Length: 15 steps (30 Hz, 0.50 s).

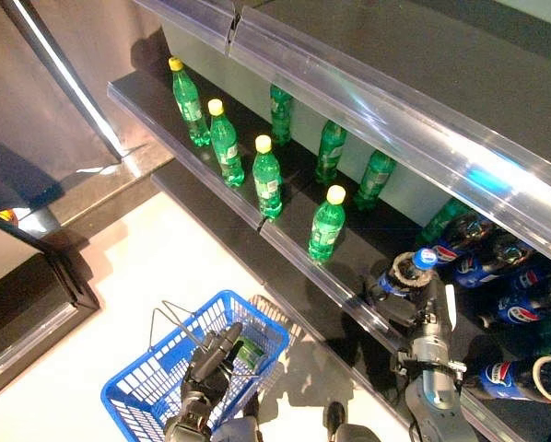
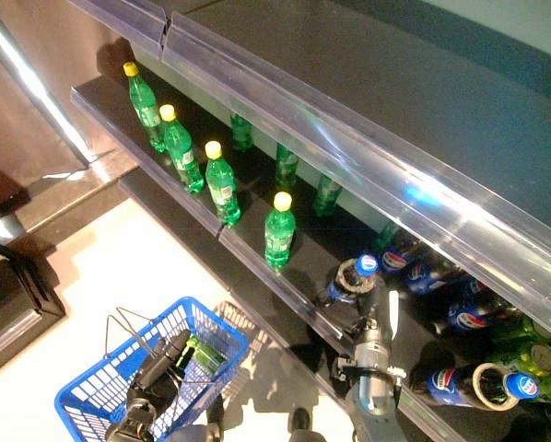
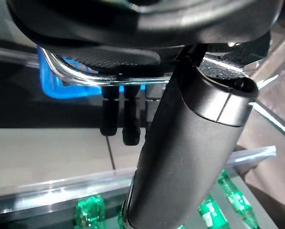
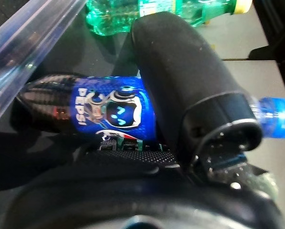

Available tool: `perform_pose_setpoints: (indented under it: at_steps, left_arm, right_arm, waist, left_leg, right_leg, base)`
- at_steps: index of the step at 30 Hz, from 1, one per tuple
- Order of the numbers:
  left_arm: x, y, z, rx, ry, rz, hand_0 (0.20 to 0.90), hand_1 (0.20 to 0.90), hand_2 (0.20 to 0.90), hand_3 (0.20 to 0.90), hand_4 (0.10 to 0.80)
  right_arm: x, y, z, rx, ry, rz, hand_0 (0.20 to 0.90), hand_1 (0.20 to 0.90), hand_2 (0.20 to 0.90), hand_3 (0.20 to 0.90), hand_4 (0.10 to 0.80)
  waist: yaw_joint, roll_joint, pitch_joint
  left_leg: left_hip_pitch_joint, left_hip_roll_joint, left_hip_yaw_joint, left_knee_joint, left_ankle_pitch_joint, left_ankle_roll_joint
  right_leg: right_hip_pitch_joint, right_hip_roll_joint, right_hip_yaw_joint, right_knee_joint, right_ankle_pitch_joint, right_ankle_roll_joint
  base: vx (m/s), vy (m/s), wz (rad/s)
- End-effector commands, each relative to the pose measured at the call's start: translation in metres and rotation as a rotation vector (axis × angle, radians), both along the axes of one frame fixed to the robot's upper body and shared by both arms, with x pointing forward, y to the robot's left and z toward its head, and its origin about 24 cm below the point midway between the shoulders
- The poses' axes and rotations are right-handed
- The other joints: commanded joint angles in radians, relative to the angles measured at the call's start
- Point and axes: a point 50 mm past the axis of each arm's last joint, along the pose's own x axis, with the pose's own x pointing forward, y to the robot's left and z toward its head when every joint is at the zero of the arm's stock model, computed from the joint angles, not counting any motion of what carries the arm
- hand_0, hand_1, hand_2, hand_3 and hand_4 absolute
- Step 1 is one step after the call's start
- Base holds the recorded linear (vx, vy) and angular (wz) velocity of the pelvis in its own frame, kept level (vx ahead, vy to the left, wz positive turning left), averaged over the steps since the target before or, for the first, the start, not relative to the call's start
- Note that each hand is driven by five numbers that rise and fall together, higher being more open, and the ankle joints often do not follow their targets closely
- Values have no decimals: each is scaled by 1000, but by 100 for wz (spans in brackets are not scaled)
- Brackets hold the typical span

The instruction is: Pick up the drink and place into the basket.

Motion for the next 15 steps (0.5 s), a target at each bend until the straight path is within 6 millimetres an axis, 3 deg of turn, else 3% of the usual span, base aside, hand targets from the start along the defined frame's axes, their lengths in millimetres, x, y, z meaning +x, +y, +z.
perform_pose_setpoints:
  at_steps: [1,12,13,14,15]
  left_arm:
    - [46,-5,81,43,-534,-139,300,300,300,200,100]
    - [46,-18,98,40,-685,-361,300,300,300,200,100]
    - [46,-19,98,42,-687,-369,300,300,300,200,100]
    - [46,-19,98,43,-680,-375,300,300,300,200,100]
    - [45,-19,98,42,-674,-376,300,300,300,200,100]
  right_arm:
    - [12,5,46,-36,-279,75,900,900,900,900,800]
    - [18,9,58,-64,-347,84,900,900,900,900,800]
    - [18,10,58,-64,-353,80,794,794,794,776,676]
    - [18,10,59,-62,-361,75,571,571,571,516,416]
    - [18,10,59,-61,-361,71,472,472,472,400,300]
  waist:
    - [44,-8,-52]
    - [57,-1,-63]
    - [59,0,-65]
    - [61,1,-68]
    - [63,1,-71]
  left_leg:
    - [-11,92,-99,96,-58,-65]
    - [5,92,-92,104,-63,-67]
    - [5,92,-93,105,-64,-67]
    - [6,91,-94,107,-65,-68]
    - [7,91,-95,106,-65,-68]
  right_leg:
    - [-105,-133,-30,19,187,85]
    - [-80,-141,-36,18,184,91]
    - [-78,-142,-37,17,183,91]
    - [-75,-143,-38,17,183,92]
    - [-73,-144,-40,16,183,92]
  base:
    - [42,-24,3]
    - [49,8,1]
    - [43,10,2]
    - [39,10,3]
    - [41,11,5]
